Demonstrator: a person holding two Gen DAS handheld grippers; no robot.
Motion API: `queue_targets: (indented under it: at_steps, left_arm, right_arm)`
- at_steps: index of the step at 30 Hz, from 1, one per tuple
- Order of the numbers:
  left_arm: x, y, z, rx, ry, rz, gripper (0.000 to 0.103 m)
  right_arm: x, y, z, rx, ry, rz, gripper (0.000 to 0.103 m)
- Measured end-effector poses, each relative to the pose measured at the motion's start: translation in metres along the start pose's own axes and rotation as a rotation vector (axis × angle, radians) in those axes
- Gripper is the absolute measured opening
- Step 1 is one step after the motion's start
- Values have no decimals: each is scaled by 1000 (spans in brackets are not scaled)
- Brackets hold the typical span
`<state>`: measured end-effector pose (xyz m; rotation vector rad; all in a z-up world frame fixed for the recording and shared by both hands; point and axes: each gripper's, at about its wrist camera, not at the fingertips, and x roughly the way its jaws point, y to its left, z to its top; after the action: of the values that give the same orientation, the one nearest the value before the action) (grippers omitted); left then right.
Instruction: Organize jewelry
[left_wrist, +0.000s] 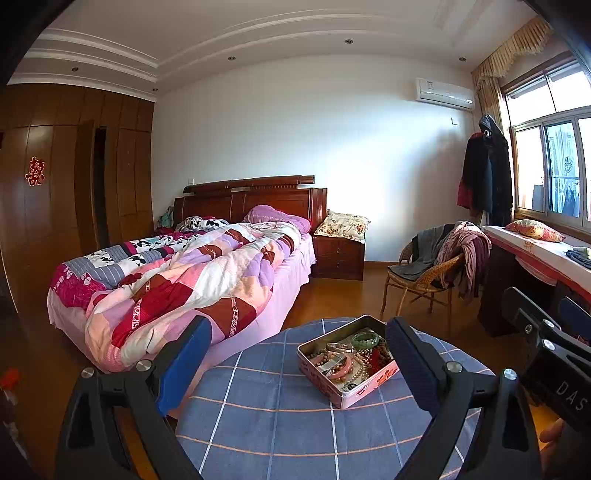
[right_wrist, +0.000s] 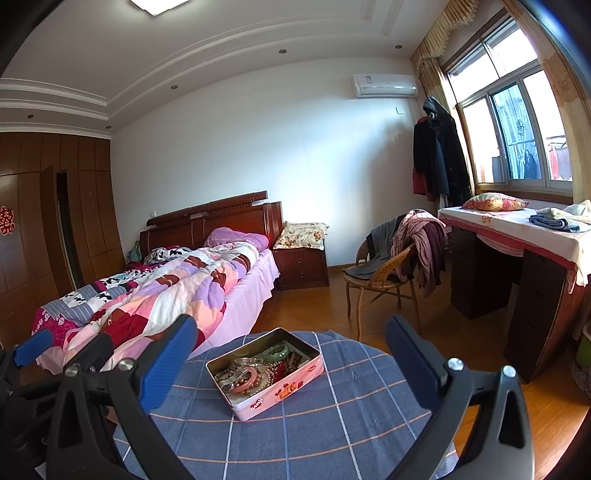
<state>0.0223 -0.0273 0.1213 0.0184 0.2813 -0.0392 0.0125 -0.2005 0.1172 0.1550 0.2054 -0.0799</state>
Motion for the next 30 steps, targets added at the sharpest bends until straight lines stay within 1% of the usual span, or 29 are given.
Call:
queue_targets:
  at_steps: [16, 21, 24, 26, 29, 30]
  left_arm:
    - [-1, 2, 2, 2, -8, 5, 95]
    - [1, 5, 2, -7, -11, -7, 95]
    - [2, 4, 1, 5, -17, 17, 95]
    - [4, 4, 0, 0, -5, 27, 95]
    - [12, 8, -1, -37, 48, -35, 95]
    - [16, 8, -2, -42, 64, -43, 95]
  right_arm:
    - [-2, -2, -2, 2, 2, -1, 103]
    - [0, -2, -1, -1, 3, -6, 103]
    - [-1, -3, -1, 1, 7, -10, 103]
    - [0, -2, 0, 3, 9, -10, 103]
    - [2, -2, 1, -1, 17, -18, 103]
    - [3, -3, 0, -1, 21, -21, 103]
